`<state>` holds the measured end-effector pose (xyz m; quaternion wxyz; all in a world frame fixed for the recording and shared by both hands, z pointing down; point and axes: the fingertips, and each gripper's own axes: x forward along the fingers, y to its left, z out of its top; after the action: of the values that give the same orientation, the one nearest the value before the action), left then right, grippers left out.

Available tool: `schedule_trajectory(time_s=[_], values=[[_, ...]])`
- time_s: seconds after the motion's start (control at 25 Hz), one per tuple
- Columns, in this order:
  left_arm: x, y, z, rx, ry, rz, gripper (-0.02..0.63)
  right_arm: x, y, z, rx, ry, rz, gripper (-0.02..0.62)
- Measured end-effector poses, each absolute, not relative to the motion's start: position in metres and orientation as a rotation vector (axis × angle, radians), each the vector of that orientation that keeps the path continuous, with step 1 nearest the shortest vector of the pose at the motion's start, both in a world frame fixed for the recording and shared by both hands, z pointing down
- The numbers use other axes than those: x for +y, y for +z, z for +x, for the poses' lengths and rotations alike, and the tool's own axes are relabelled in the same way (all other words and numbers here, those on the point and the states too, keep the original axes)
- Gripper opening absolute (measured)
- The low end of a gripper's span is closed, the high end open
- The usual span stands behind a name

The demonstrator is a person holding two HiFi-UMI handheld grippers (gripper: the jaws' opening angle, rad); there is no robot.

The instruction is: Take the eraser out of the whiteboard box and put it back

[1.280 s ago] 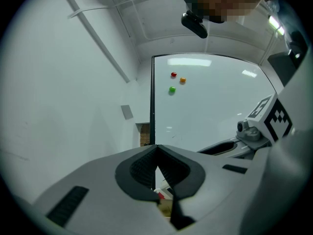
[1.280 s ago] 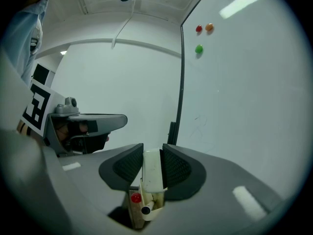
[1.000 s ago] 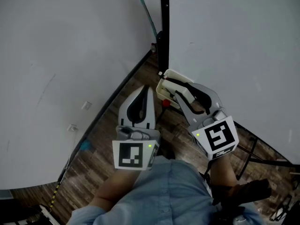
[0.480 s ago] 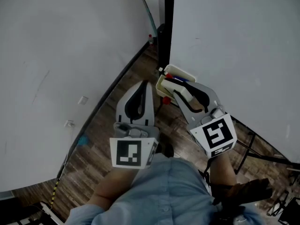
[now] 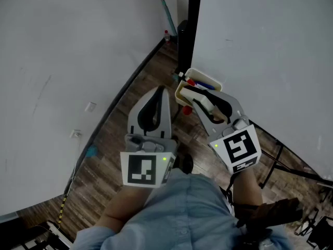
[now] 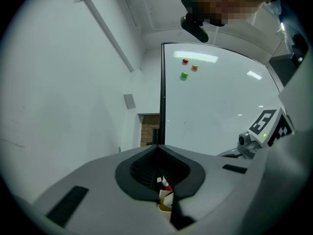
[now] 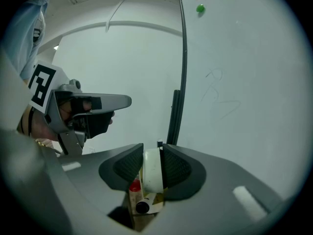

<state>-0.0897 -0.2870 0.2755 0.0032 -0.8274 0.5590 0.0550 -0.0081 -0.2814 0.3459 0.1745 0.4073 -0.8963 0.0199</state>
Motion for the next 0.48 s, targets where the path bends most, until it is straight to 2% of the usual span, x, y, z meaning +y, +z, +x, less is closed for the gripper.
schedule_trajectory(time_s=[0.48], values=[[-0.311,0.296,-0.091,1.764,0.118,-2.641,0.003,-0.295,0.375,-0.014,-2.522,0.148,1.118,0.123]])
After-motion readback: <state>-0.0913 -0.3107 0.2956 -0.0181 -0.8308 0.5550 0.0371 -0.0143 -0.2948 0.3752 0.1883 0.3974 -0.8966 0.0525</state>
